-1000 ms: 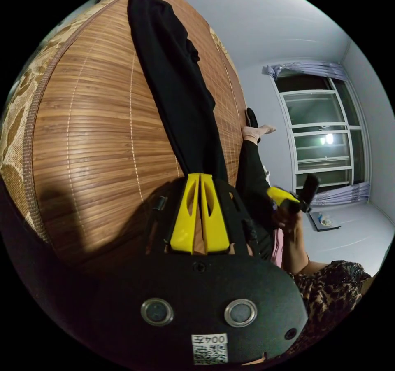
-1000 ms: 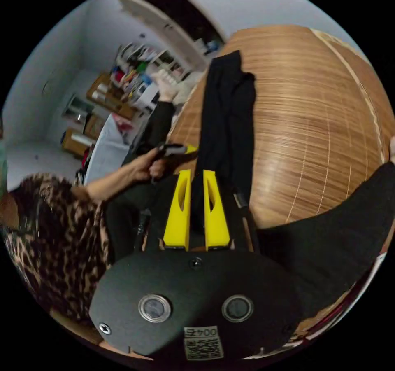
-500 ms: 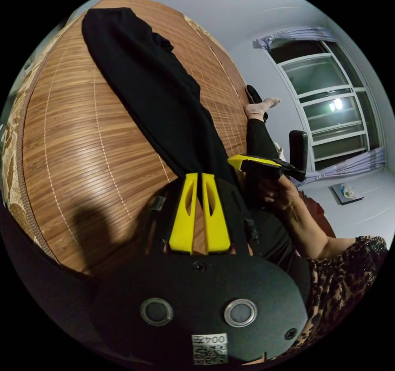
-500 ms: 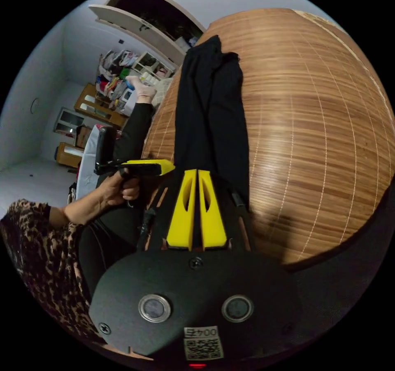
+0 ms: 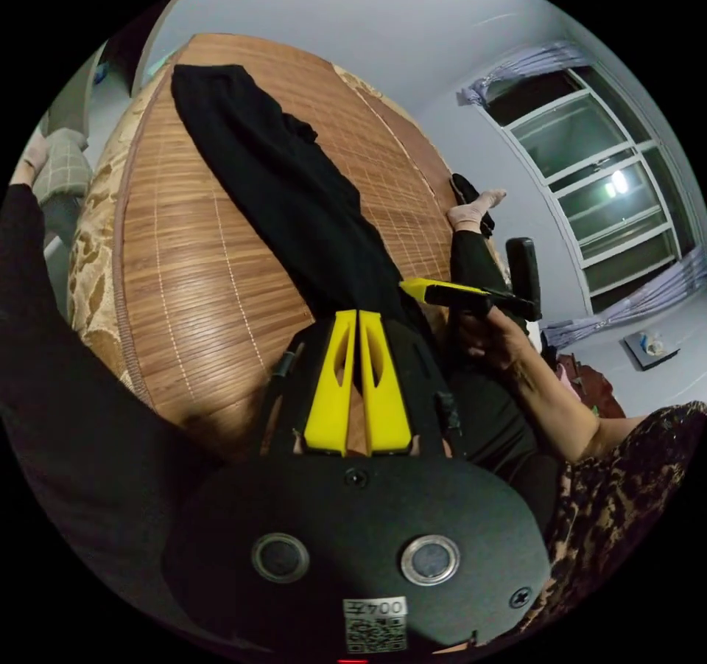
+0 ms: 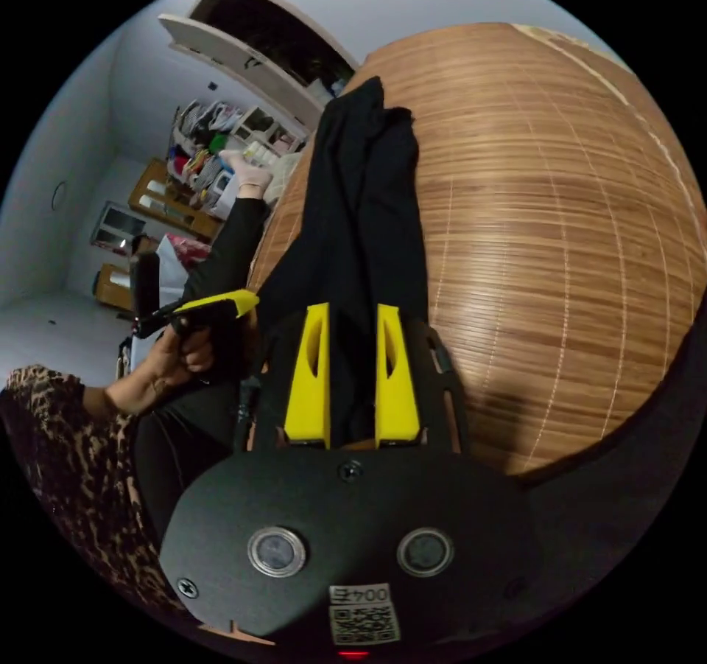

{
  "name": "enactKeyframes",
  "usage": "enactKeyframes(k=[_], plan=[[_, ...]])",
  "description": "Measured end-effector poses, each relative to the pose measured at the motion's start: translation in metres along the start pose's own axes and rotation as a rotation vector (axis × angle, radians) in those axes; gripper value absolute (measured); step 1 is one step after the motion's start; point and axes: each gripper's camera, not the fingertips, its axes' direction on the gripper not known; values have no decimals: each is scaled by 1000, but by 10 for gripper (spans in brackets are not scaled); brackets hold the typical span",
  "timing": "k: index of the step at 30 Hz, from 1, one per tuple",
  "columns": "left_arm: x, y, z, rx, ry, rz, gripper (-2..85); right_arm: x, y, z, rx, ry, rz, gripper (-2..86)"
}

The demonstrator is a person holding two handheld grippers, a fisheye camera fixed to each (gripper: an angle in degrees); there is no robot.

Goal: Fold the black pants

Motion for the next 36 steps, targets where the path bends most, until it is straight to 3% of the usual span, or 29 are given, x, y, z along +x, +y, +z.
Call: enactKeyframes(k=[4, 7, 9, 14, 21, 24, 29, 36], plan=[[23, 6, -1, -20, -126, 36, 4, -45, -7, 7, 24, 86, -263, 7], [19, 2, 10, -73, -135, -18, 5, -85, -8, 22, -19, 124, -505, 14], [15, 0, 13, -86, -126, -60, 6, -90, -11, 31, -71, 108, -536, 42], [29, 1, -8, -49, -161, -47, 5, -33, -28, -4, 95, 145, -136, 126], [53, -13, -25, -146, -300, 91, 5, -42, -41, 6, -2, 62, -230, 89], [49, -19, -28, -186, -312, 97, 4, -36, -50, 7, -7, 111, -157, 92], [33, -24, -31, -185, -235, 39, 4, 3, -71, -11, 58, -80, 83, 71], [25, -34, -34, -175, -202, 32, 4, 6, -102, -8, -11, -106, 126, 78]])
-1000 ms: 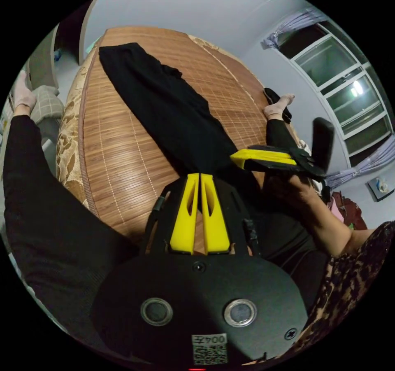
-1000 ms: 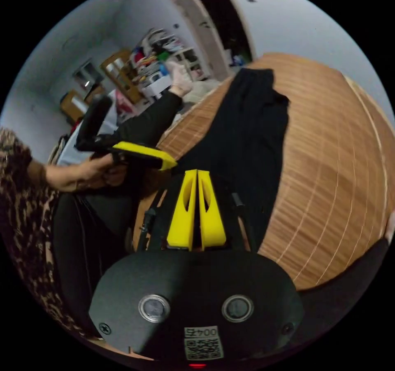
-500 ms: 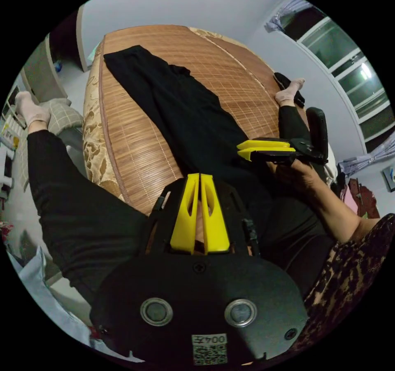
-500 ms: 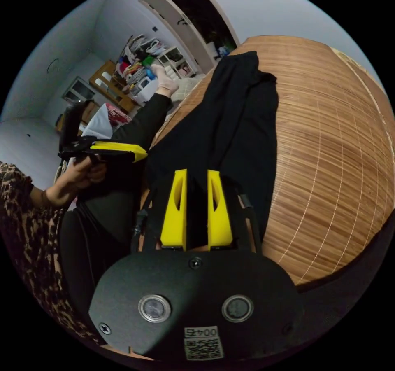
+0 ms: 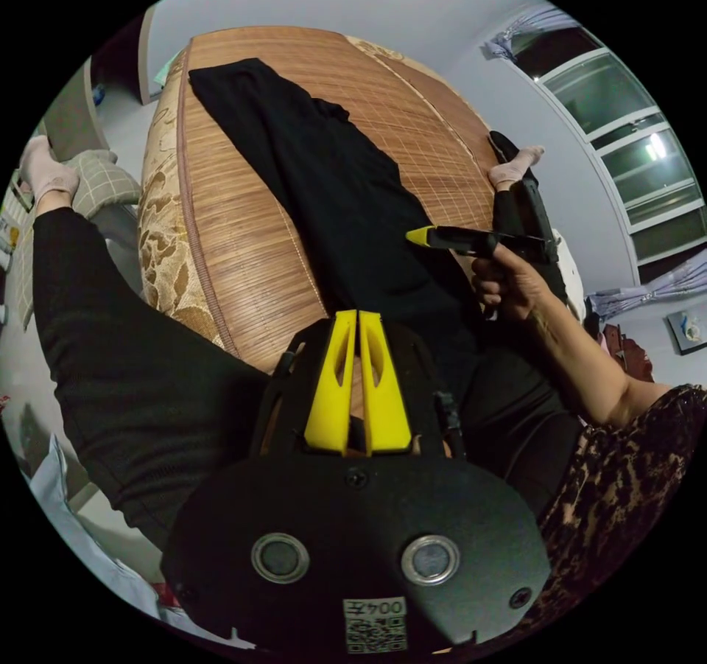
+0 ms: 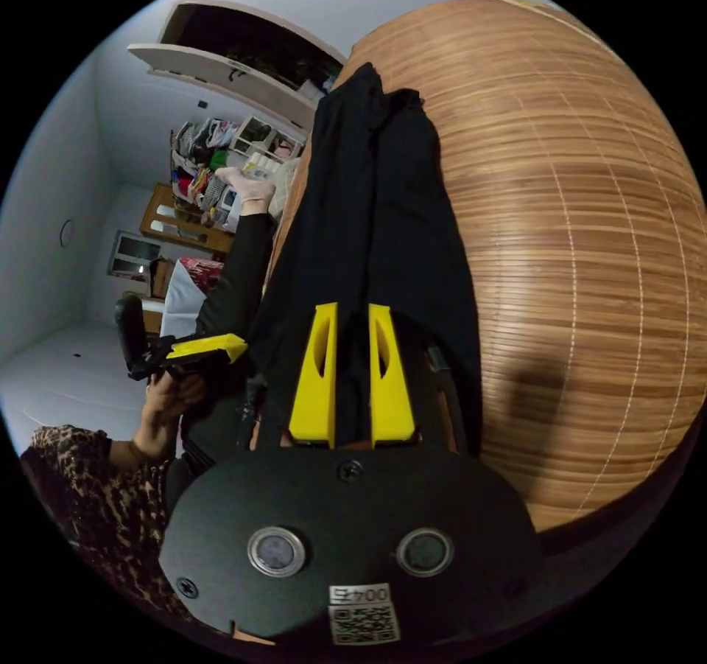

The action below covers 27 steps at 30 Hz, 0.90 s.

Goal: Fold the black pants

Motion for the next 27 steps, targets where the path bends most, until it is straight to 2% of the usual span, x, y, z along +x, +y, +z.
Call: enactKeyframes(k=[6, 11, 14, 15, 17, 18, 23, 27], plan=[[-10, -10, -4, 10, 20, 1, 4, -7, -8, -1, -59, -24, 14, 74], [-24, -21, -8, 17, 45, -14, 4, -18, -22, -9, -74, -17, -22, 12], [-28, -28, -26, 88, 144, -34, 4, -44, -31, -52, 29, -32, -73, 0], [-26, -29, -33, 112, 165, -32, 4, -53, -33, -64, 55, -22, -101, -1], [-16, -36, -45, 162, 153, 8, 4, -86, -37, -100, 104, 181, -230, -5], [-15, -38, -44, 164, 154, 15, 4, -88, -38, -104, 110, 221, -238, -5], [-46, -52, 21, 49, 327, -166, 5, -48, -48, -95, 20, 183, -91, -5], [-28, -63, 1, 105, 295, -62, 5, -72, -46, -118, 83, 246, -159, -6]])
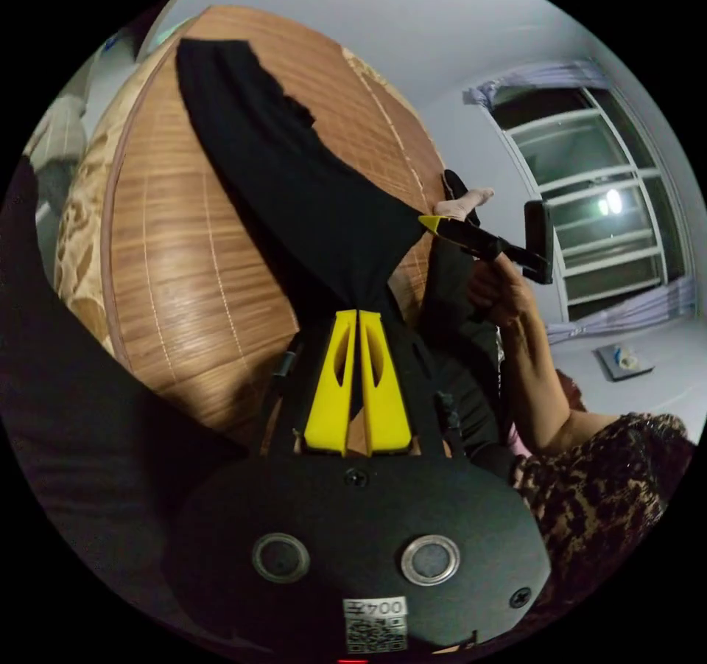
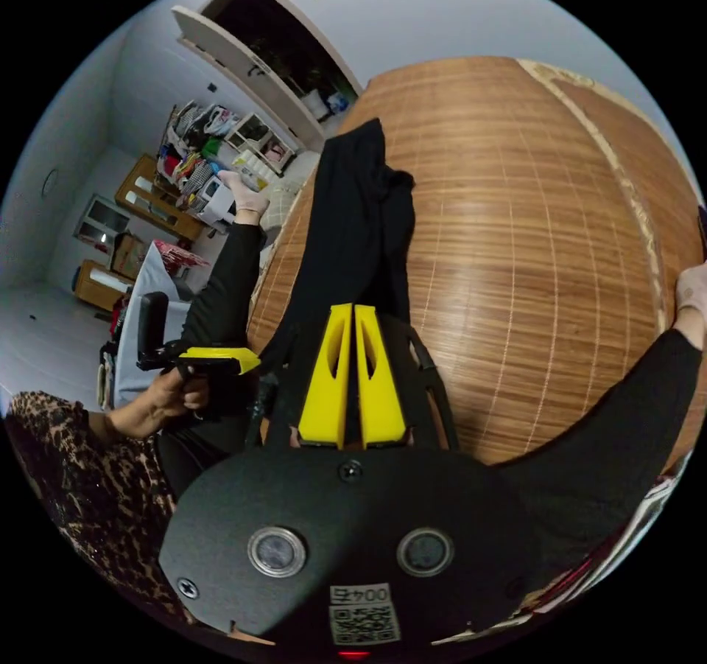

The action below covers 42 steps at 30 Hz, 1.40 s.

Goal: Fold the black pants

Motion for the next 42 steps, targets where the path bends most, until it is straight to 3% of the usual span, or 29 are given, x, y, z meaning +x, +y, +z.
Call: enactKeyframes(k=[3, 6, 10, 16, 23, 27, 29, 33, 38, 42], plan=[[3, -13, 4, 5, -33, 49, 4, -8, -5, -11, 39, 87, -45, -6], [-19, -25, 23, -38, 0, -42, 4, 6, -13, 10, -80, 56, 20, -6], [11, -41, 6, 35, -39, 94, 4, -20, -18, -27, 50, 108, -59, -6], [-37, -63, 72, -180, -59, -15, 8, 21, -24, 28, -153, 165, 53, -3], [-51, -97, 37, -70, -41, -61, 19, 34, -37, 26, -212, 155, 89, 47], [-64, -140, 6, 62, -187, -28, 22, 29, -38, -7, -7, 195, 68, 53], [-68, -179, -5, 158, -290, 21, 23, 16, -46, -17, 111, 154, -49, 52], [-63, -243, 2, 254, -451, 149, 22, 11, -69, 3, 45, 39, -130, 54], [-68, -320, 46, 207, -732, 312, 13, 51, -114, -9, 149, -210, 61, 73], [-87, -345, 64, 147, -744, 276, 5, 90, -169, -5, 171, -350, 210, 77]])
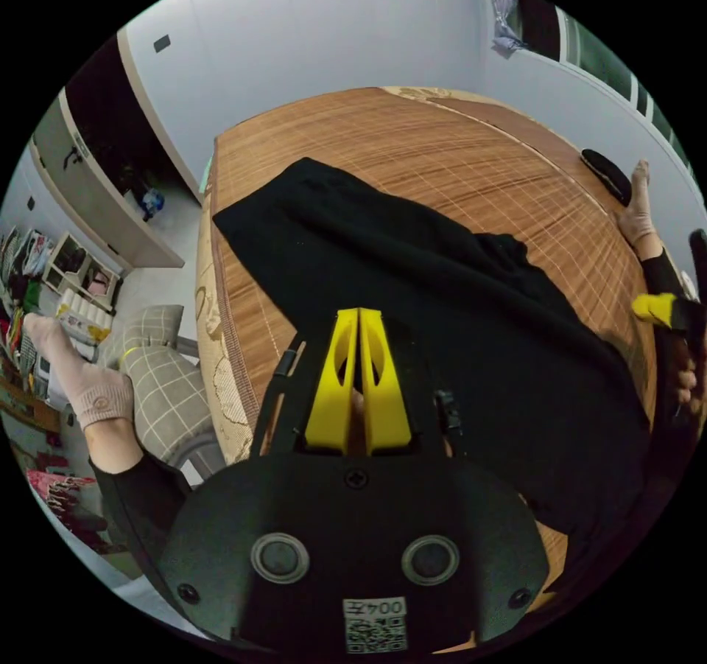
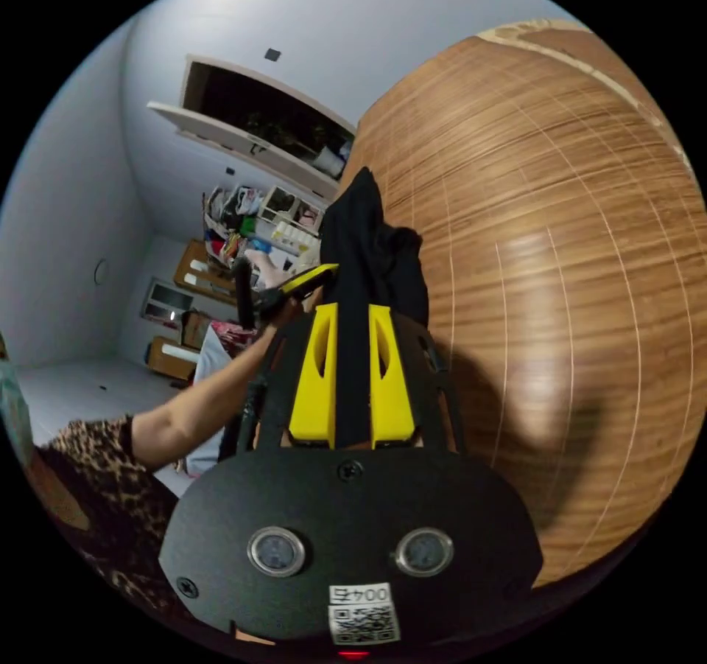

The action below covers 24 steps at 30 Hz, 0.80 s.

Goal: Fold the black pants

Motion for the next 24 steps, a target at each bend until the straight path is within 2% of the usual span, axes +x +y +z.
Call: enactKeyframes(k=[5, 12, 18, 21, 22, 24], plan=[[-3, -18, 13, 10, 41, -14, 1, 20, -71, 41, -102, 13, 60, 88], [-11, -39, 27, 16, 91, -58, 1, 36, -104, 67, -164, 7, 189, 93], [-15, -56, 37, 21, 111, -69, 1, 42, -113, 68, -123, -75, 231, 18], [-21, -64, 42, 22, 146, -89, 1, 18, -118, 36, 57, 118, 102, 5], [-22, -68, 45, 23, 159, -95, 1, 14, -121, 32, 63, 237, 59, 5], [-24, -72, 48, 22, 173, -103, 1, 24, -127, 41, -12, 306, 52, 8]])
